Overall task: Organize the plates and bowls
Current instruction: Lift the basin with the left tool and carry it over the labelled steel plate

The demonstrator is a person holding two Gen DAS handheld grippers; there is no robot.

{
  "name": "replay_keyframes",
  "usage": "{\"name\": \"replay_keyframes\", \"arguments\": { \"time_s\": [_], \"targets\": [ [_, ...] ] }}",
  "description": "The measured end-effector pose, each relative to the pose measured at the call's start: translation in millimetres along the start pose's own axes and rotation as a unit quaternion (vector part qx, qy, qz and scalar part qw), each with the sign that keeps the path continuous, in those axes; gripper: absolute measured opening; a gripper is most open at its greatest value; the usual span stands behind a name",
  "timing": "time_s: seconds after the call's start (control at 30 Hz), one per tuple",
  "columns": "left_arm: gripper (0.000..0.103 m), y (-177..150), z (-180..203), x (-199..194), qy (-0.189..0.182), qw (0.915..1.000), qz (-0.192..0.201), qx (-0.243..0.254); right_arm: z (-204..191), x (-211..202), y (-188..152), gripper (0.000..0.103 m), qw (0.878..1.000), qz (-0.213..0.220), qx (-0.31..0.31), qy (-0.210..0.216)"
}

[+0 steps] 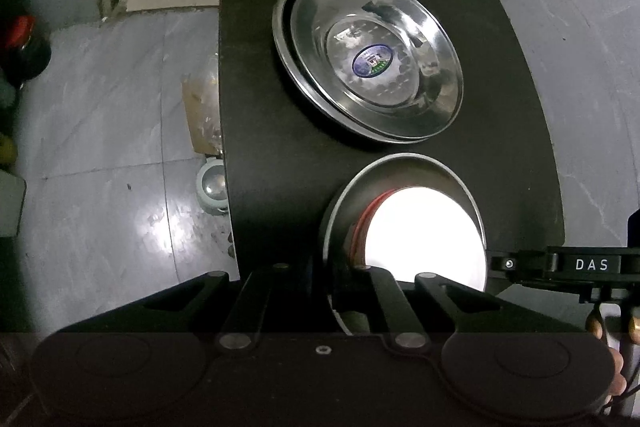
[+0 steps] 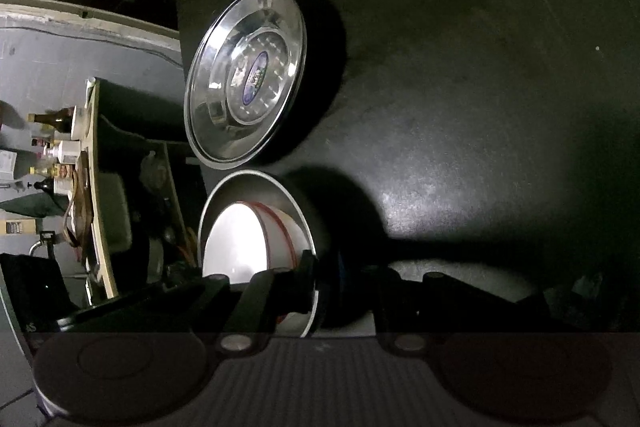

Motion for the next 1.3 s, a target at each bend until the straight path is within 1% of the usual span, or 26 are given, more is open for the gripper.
{"name": "replay_keyframes", "arguments": {
  "time_s": [0.13,0.33,0.67,1.0,1.3],
  "targets": [
    [0.006,0,0,-4,-0.005,0.9999,0.007,-0.010,-1,-2,2,0.013,1.000,0.000,-0.002,0.003],
    [0.006,3,4,-11,-0.005,0.9997,0.022,-0.006,-5,-7,5,0.013,1.000,0.009,-0.014,0.012],
    [0.006,17,18,-27,-0.019,0.9986,0.049,0.004,-10,-32,15,0.013,0.999,0.028,-0.019,0.026],
    [0.006,51,29,-33,-0.033,0.9961,0.082,0.006,-22,-52,49,0.014,0.997,0.060,-0.035,0.037],
    [0.006,82,27,-23,-0.026,0.9954,0.092,-0.007,-32,-46,87,0.015,0.996,0.059,-0.053,0.034]
  ]
}}
Point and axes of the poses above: each gripper's, at about its wrist camera, not at the fingertips, and x roughly the way its jaws point, z to its right, y to its top, the point moved 4 cm from there along x, roughly the way its jaws point, and after that the axes turned 8 degrees about -y, right-handed, at the moved point
